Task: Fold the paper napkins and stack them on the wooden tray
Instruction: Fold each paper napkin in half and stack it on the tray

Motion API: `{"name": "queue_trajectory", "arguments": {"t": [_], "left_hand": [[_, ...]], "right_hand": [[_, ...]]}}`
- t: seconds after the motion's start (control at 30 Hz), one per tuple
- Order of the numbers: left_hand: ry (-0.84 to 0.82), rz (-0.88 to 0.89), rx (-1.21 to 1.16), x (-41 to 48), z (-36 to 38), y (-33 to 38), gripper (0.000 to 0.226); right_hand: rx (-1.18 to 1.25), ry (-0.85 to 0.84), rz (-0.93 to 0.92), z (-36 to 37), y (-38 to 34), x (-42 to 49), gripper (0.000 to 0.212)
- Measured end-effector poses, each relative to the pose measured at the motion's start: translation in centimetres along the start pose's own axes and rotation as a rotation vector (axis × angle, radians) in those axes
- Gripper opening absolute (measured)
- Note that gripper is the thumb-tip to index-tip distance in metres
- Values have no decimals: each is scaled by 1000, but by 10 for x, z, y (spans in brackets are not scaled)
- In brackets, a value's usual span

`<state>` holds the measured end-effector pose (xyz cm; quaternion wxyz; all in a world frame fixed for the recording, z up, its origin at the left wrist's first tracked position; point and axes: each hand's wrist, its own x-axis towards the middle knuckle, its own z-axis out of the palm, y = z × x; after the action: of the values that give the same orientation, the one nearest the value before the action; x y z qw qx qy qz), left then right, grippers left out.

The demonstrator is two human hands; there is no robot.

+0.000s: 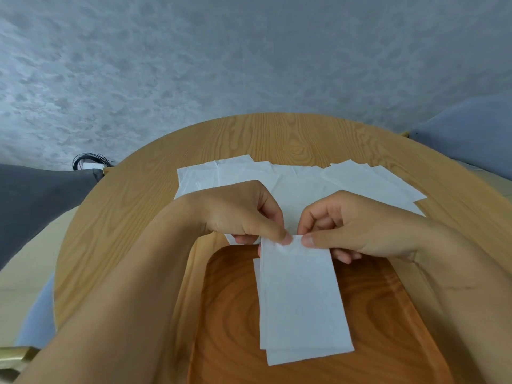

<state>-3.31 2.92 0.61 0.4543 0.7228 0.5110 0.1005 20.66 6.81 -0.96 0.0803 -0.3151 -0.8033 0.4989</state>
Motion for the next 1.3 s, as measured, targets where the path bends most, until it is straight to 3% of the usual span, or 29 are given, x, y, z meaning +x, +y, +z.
{"name": "queue_trajectory", "arguments": {"t": [0.27,0.47,0.6,0.77,1.03,1.2,1.3], "left_hand": [[-2,0,-3,-1,-2,-1,31],[233,23,22,9,-1,-5,34],[472,32,81,23,-1,-16,26],[701,-1,196,32,0,-31,11],[628,-123,336,36,7,-33,57],[714,-135,347,39,8,-33,52],[780,-183,341,41,6,-35,37]], "right_hand": [[-6,10,-27,3,3,4,10],[-71,37,-90,8,7,6,7],[-220,310,-188,3,10,9,12],[-299,614,-98,-4,29,21,17],[-416,561,0,0,40,33,54],[-427,581,14,1,43,34,54],[-429,591,17,1,43,35,55]]}}
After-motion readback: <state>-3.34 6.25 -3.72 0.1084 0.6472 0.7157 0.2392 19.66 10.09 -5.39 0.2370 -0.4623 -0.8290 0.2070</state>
